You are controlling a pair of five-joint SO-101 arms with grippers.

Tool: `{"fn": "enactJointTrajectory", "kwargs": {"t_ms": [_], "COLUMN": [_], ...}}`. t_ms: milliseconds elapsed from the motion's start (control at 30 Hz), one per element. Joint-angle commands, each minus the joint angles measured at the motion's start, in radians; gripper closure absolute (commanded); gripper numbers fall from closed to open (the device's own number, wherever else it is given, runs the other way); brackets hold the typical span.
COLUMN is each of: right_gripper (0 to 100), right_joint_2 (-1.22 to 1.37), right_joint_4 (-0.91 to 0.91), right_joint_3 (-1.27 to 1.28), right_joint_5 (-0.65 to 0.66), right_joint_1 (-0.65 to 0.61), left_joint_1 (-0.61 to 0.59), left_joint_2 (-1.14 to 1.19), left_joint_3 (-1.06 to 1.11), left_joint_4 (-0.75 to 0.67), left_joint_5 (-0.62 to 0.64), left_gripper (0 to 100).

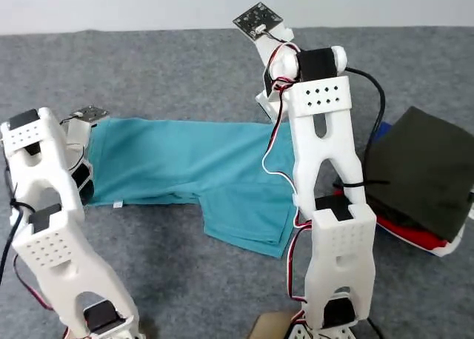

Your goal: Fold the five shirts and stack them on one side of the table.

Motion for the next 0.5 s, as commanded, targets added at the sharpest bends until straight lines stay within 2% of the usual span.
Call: {"fn": "enactJointTrajectory", "kwargs": {"t_ms": [0, 233, 467], "right_gripper": [97.0, 97.0, 97.0], "right_joint_2": [-0.133, -0.410, -0.763], "right_joint_4": [0.044, 0.045, 0.042], "right_joint_3": [-0.011, 0.089, 0.474], "right_joint_5": [-0.012, -0.014, -0.014], "right_joint_1": [0.012, 0.071, 0.174], "left_joint_1": [0.028, 0.199, 0.534], "left_joint_2": [-0.143, -0.399, -0.414], "left_joint_3": [0.002, 0.013, 0.101], "left_joint_4": [0.023, 0.011, -0.026], "left_joint_5": [-0.005, 0.018, 0.192], "left_gripper": [99, 99, 99]}}
